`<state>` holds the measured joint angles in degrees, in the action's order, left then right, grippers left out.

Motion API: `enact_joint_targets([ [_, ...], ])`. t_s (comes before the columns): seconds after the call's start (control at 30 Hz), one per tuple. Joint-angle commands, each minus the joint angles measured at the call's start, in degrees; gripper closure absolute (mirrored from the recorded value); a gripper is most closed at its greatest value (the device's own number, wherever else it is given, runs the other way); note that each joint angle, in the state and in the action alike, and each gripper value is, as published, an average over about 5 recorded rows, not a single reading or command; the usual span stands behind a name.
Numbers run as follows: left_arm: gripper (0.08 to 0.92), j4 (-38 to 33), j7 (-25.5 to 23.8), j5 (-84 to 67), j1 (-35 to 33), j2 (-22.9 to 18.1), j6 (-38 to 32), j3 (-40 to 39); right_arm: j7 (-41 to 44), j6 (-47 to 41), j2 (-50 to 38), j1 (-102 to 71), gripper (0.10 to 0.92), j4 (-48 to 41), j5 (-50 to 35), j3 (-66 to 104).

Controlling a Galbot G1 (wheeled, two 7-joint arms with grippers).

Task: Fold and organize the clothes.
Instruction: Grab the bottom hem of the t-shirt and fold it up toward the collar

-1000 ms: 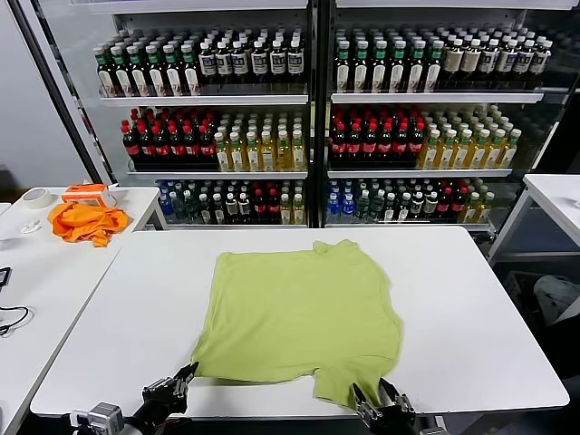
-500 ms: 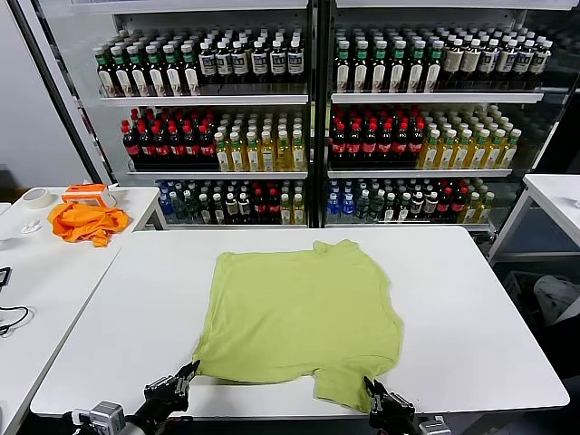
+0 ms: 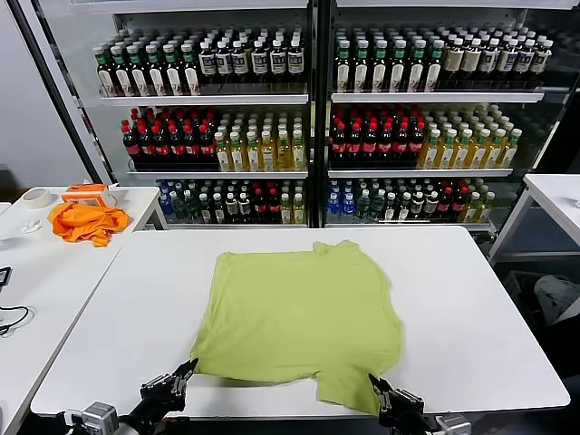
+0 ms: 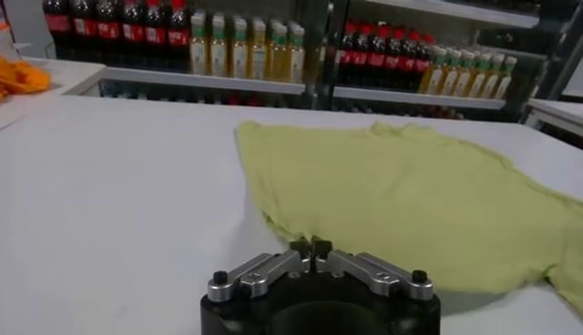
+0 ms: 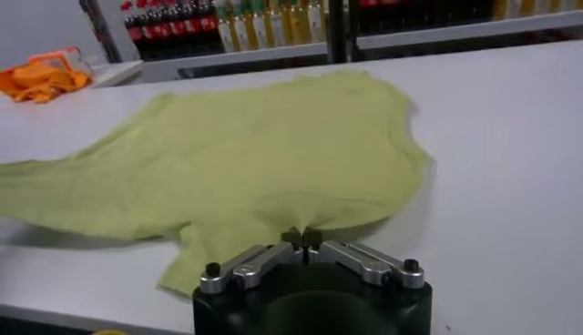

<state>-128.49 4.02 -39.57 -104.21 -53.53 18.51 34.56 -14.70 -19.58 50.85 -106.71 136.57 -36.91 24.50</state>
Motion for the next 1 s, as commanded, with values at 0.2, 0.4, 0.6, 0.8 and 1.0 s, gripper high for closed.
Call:
enact_joint_targets([
  [0.2,0.915,-4.24,-0.04,-0.35,-8.86,0.5,-0.29,5.13,1.03,-0.36,-0.4,-11.21,0.921,6.59,3.31,4.91],
  [0.4,0.915,-2.83,-0.26,-3.34,-2.02,0.75,-2.09,5.18,0.16,-1.97,-1.43,-3.69,0.921,5.1,-0.41,5.74],
  [0.6,0.915,3.14,-2.37,-5.93,9.37,2.24,-3.55,1.48,-0.58,-5.6,-2.03,9.2,0.921,-0.47,-6.46,3.68],
  [0.8,0.915,10.03,-2.99,-5.1,17.3,1.88,-4.51,-5.2,-1.0,-7.37,-1.61,18.93,0.921,-6.34,-8.85,-1.49],
  [1.0,0.915,16.74,-3.08,-5.61,22.81,2.39,-4.38,-7.75,-1.31,-8.51,-0.47,27.32,0.921,-11.57,-10.54,-5.49],
])
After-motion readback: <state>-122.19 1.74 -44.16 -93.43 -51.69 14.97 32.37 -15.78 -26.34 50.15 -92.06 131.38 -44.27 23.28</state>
